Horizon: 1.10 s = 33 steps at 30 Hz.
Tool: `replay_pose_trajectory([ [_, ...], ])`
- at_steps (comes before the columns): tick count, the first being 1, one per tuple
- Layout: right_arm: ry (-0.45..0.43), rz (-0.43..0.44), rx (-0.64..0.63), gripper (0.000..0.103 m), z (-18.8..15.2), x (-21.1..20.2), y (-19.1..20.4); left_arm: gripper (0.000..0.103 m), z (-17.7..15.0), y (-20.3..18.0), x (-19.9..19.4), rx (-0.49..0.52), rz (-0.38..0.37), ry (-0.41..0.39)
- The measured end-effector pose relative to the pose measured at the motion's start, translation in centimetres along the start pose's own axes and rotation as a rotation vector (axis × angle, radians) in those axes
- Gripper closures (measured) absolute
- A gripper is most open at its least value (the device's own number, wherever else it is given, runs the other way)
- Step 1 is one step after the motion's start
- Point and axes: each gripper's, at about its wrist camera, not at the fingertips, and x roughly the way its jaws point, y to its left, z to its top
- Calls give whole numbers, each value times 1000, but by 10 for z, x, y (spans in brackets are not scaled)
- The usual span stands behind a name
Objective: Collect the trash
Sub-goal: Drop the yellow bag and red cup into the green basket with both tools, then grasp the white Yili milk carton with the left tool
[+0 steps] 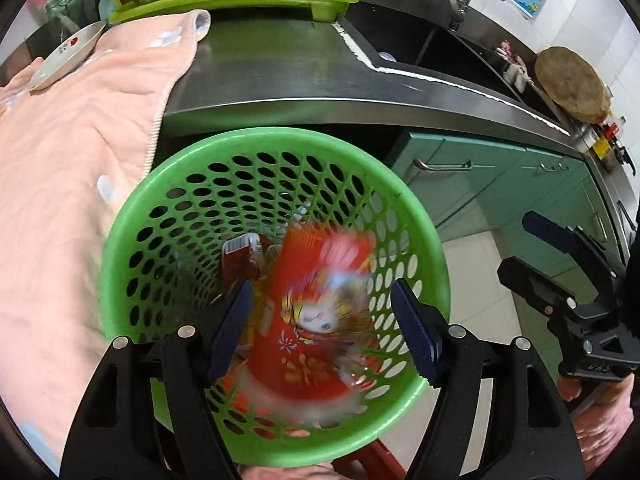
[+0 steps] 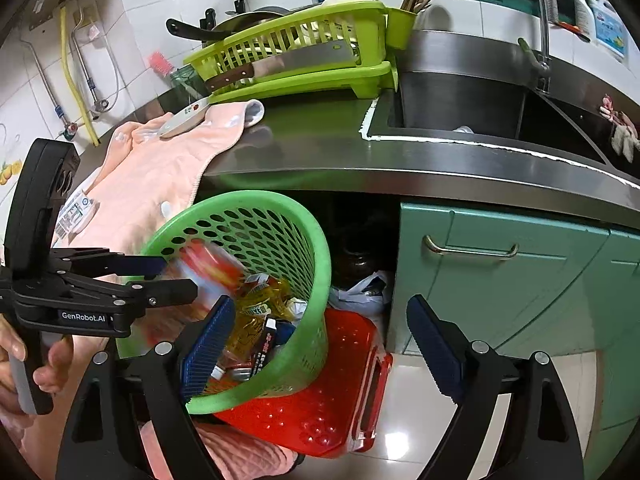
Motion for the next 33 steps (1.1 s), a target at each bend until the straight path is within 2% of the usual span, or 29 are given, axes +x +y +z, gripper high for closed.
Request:
replay_pose_trajectory([
  [6,-4,8,-7,19,0,-1,5,30,-2,7,-11,-7,-5,-19],
  [11,-8,27,-26,19,3,-1,18,29,-9,22,-30,-13,21,-48],
  [21,9,85,-79,19,14,12,61,29,-29,81,-72,-71,106,-104],
  [28,10,140,-137,19,25,21,102,29,-39,140,-108,-125,227,-151],
  [33,24,168,-182,18,29,29,129,29,-37,192,-141,-135,383,-186],
])
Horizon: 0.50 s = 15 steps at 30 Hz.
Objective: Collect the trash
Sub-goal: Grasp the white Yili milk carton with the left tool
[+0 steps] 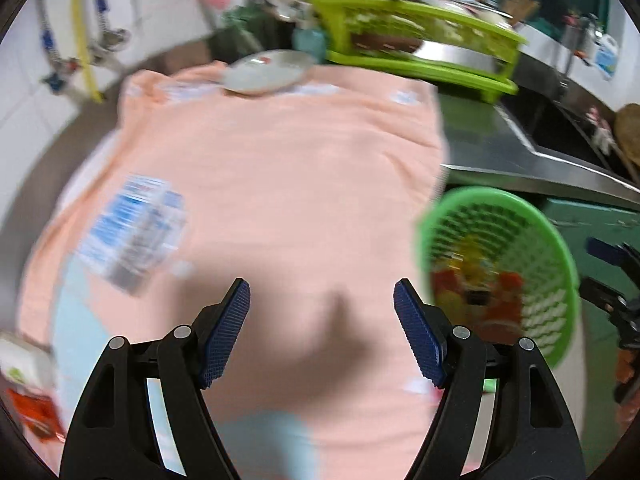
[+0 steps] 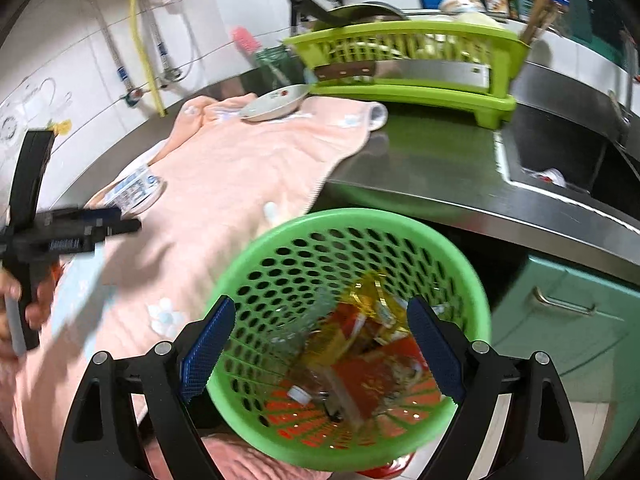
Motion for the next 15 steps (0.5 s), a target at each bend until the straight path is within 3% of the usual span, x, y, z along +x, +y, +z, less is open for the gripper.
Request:
replay_pose_trajectory([
  [5,16,19,-35,18,6,11,17,29,20,66,-3,-32,113,-20],
  [8,23,34,-50,18,11,18,26,21,29,97,2,-24,160,-20],
  [15,42,64,-90,18,21,37,51,18,35,121,27,32,170,12],
])
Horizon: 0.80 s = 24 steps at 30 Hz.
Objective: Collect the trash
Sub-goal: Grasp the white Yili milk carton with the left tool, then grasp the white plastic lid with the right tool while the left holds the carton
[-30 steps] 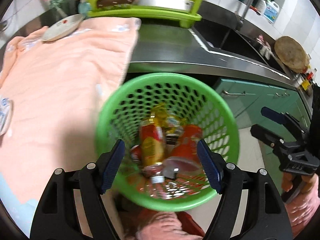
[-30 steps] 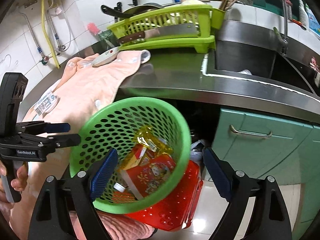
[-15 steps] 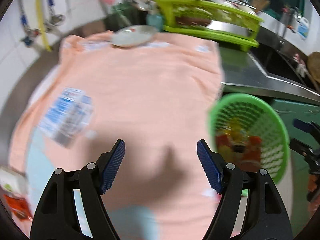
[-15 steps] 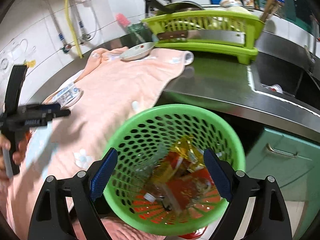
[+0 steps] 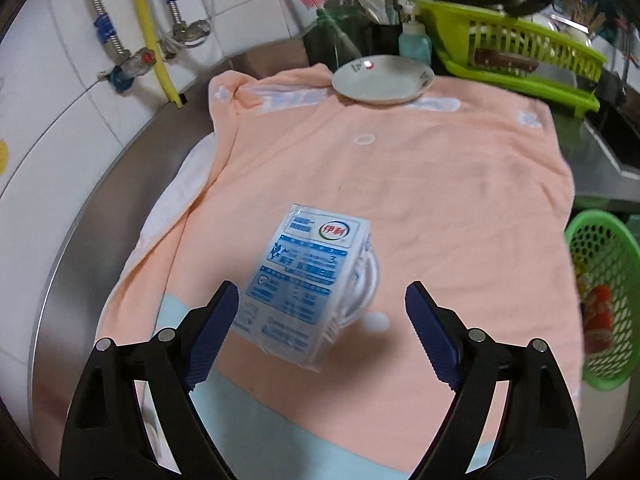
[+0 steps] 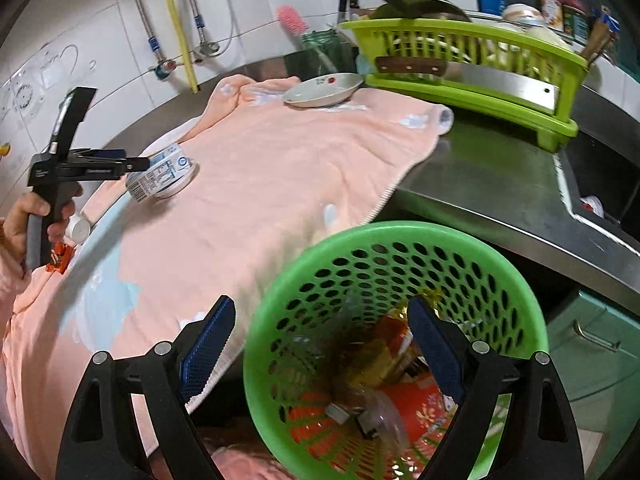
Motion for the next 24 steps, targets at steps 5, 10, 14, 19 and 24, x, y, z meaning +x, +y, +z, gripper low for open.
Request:
replay_pose_trajectory([
  [5,17,5,-32,18,7,13,12,12,5,7,21,7,-15,21],
  [10,32,11,-62,18,14,26,24,13,7,14,39,-9,-39,44],
  [14,38,20,-85,18,21,35,34,19,6,20,51,-38,-69,67],
  [19,48,35,-109,18,25,45,45,32,3,25,50,-64,-85,37],
  [24,57,53,-136,18,30,55,57,33,0,27,37,-66,-73,-7],
])
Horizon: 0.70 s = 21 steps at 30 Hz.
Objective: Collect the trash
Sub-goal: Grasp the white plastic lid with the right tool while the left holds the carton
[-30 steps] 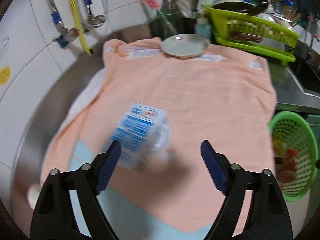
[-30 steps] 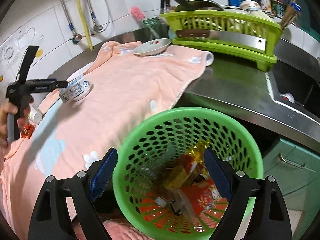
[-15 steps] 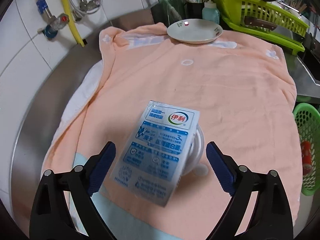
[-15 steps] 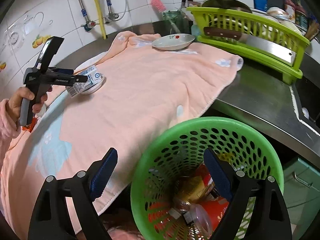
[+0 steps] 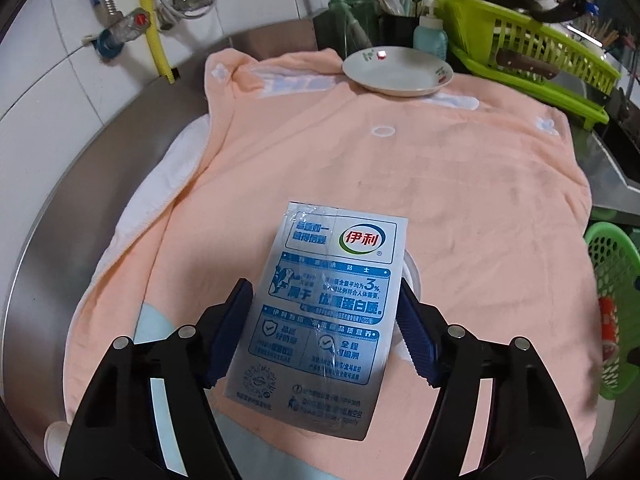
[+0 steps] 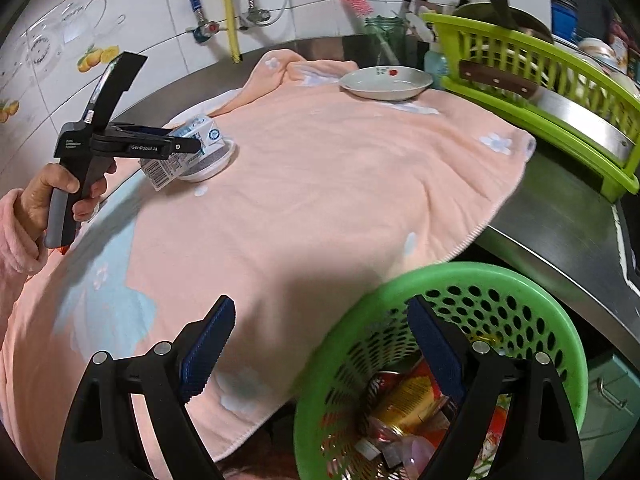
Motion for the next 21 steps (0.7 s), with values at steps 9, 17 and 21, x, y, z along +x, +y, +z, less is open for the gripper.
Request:
replay_pose_trajectory([
  [9,9,98,-45,18,37,33,35,35,-11,24,-39,-92,-15,-54],
  [17,14,162,-148,12,77,76,89,36,-31,54,-71,-163,16,-73],
  [21,12,160,-209,10,93,99,110,36,-40,69,-81,-201,19,-77],
])
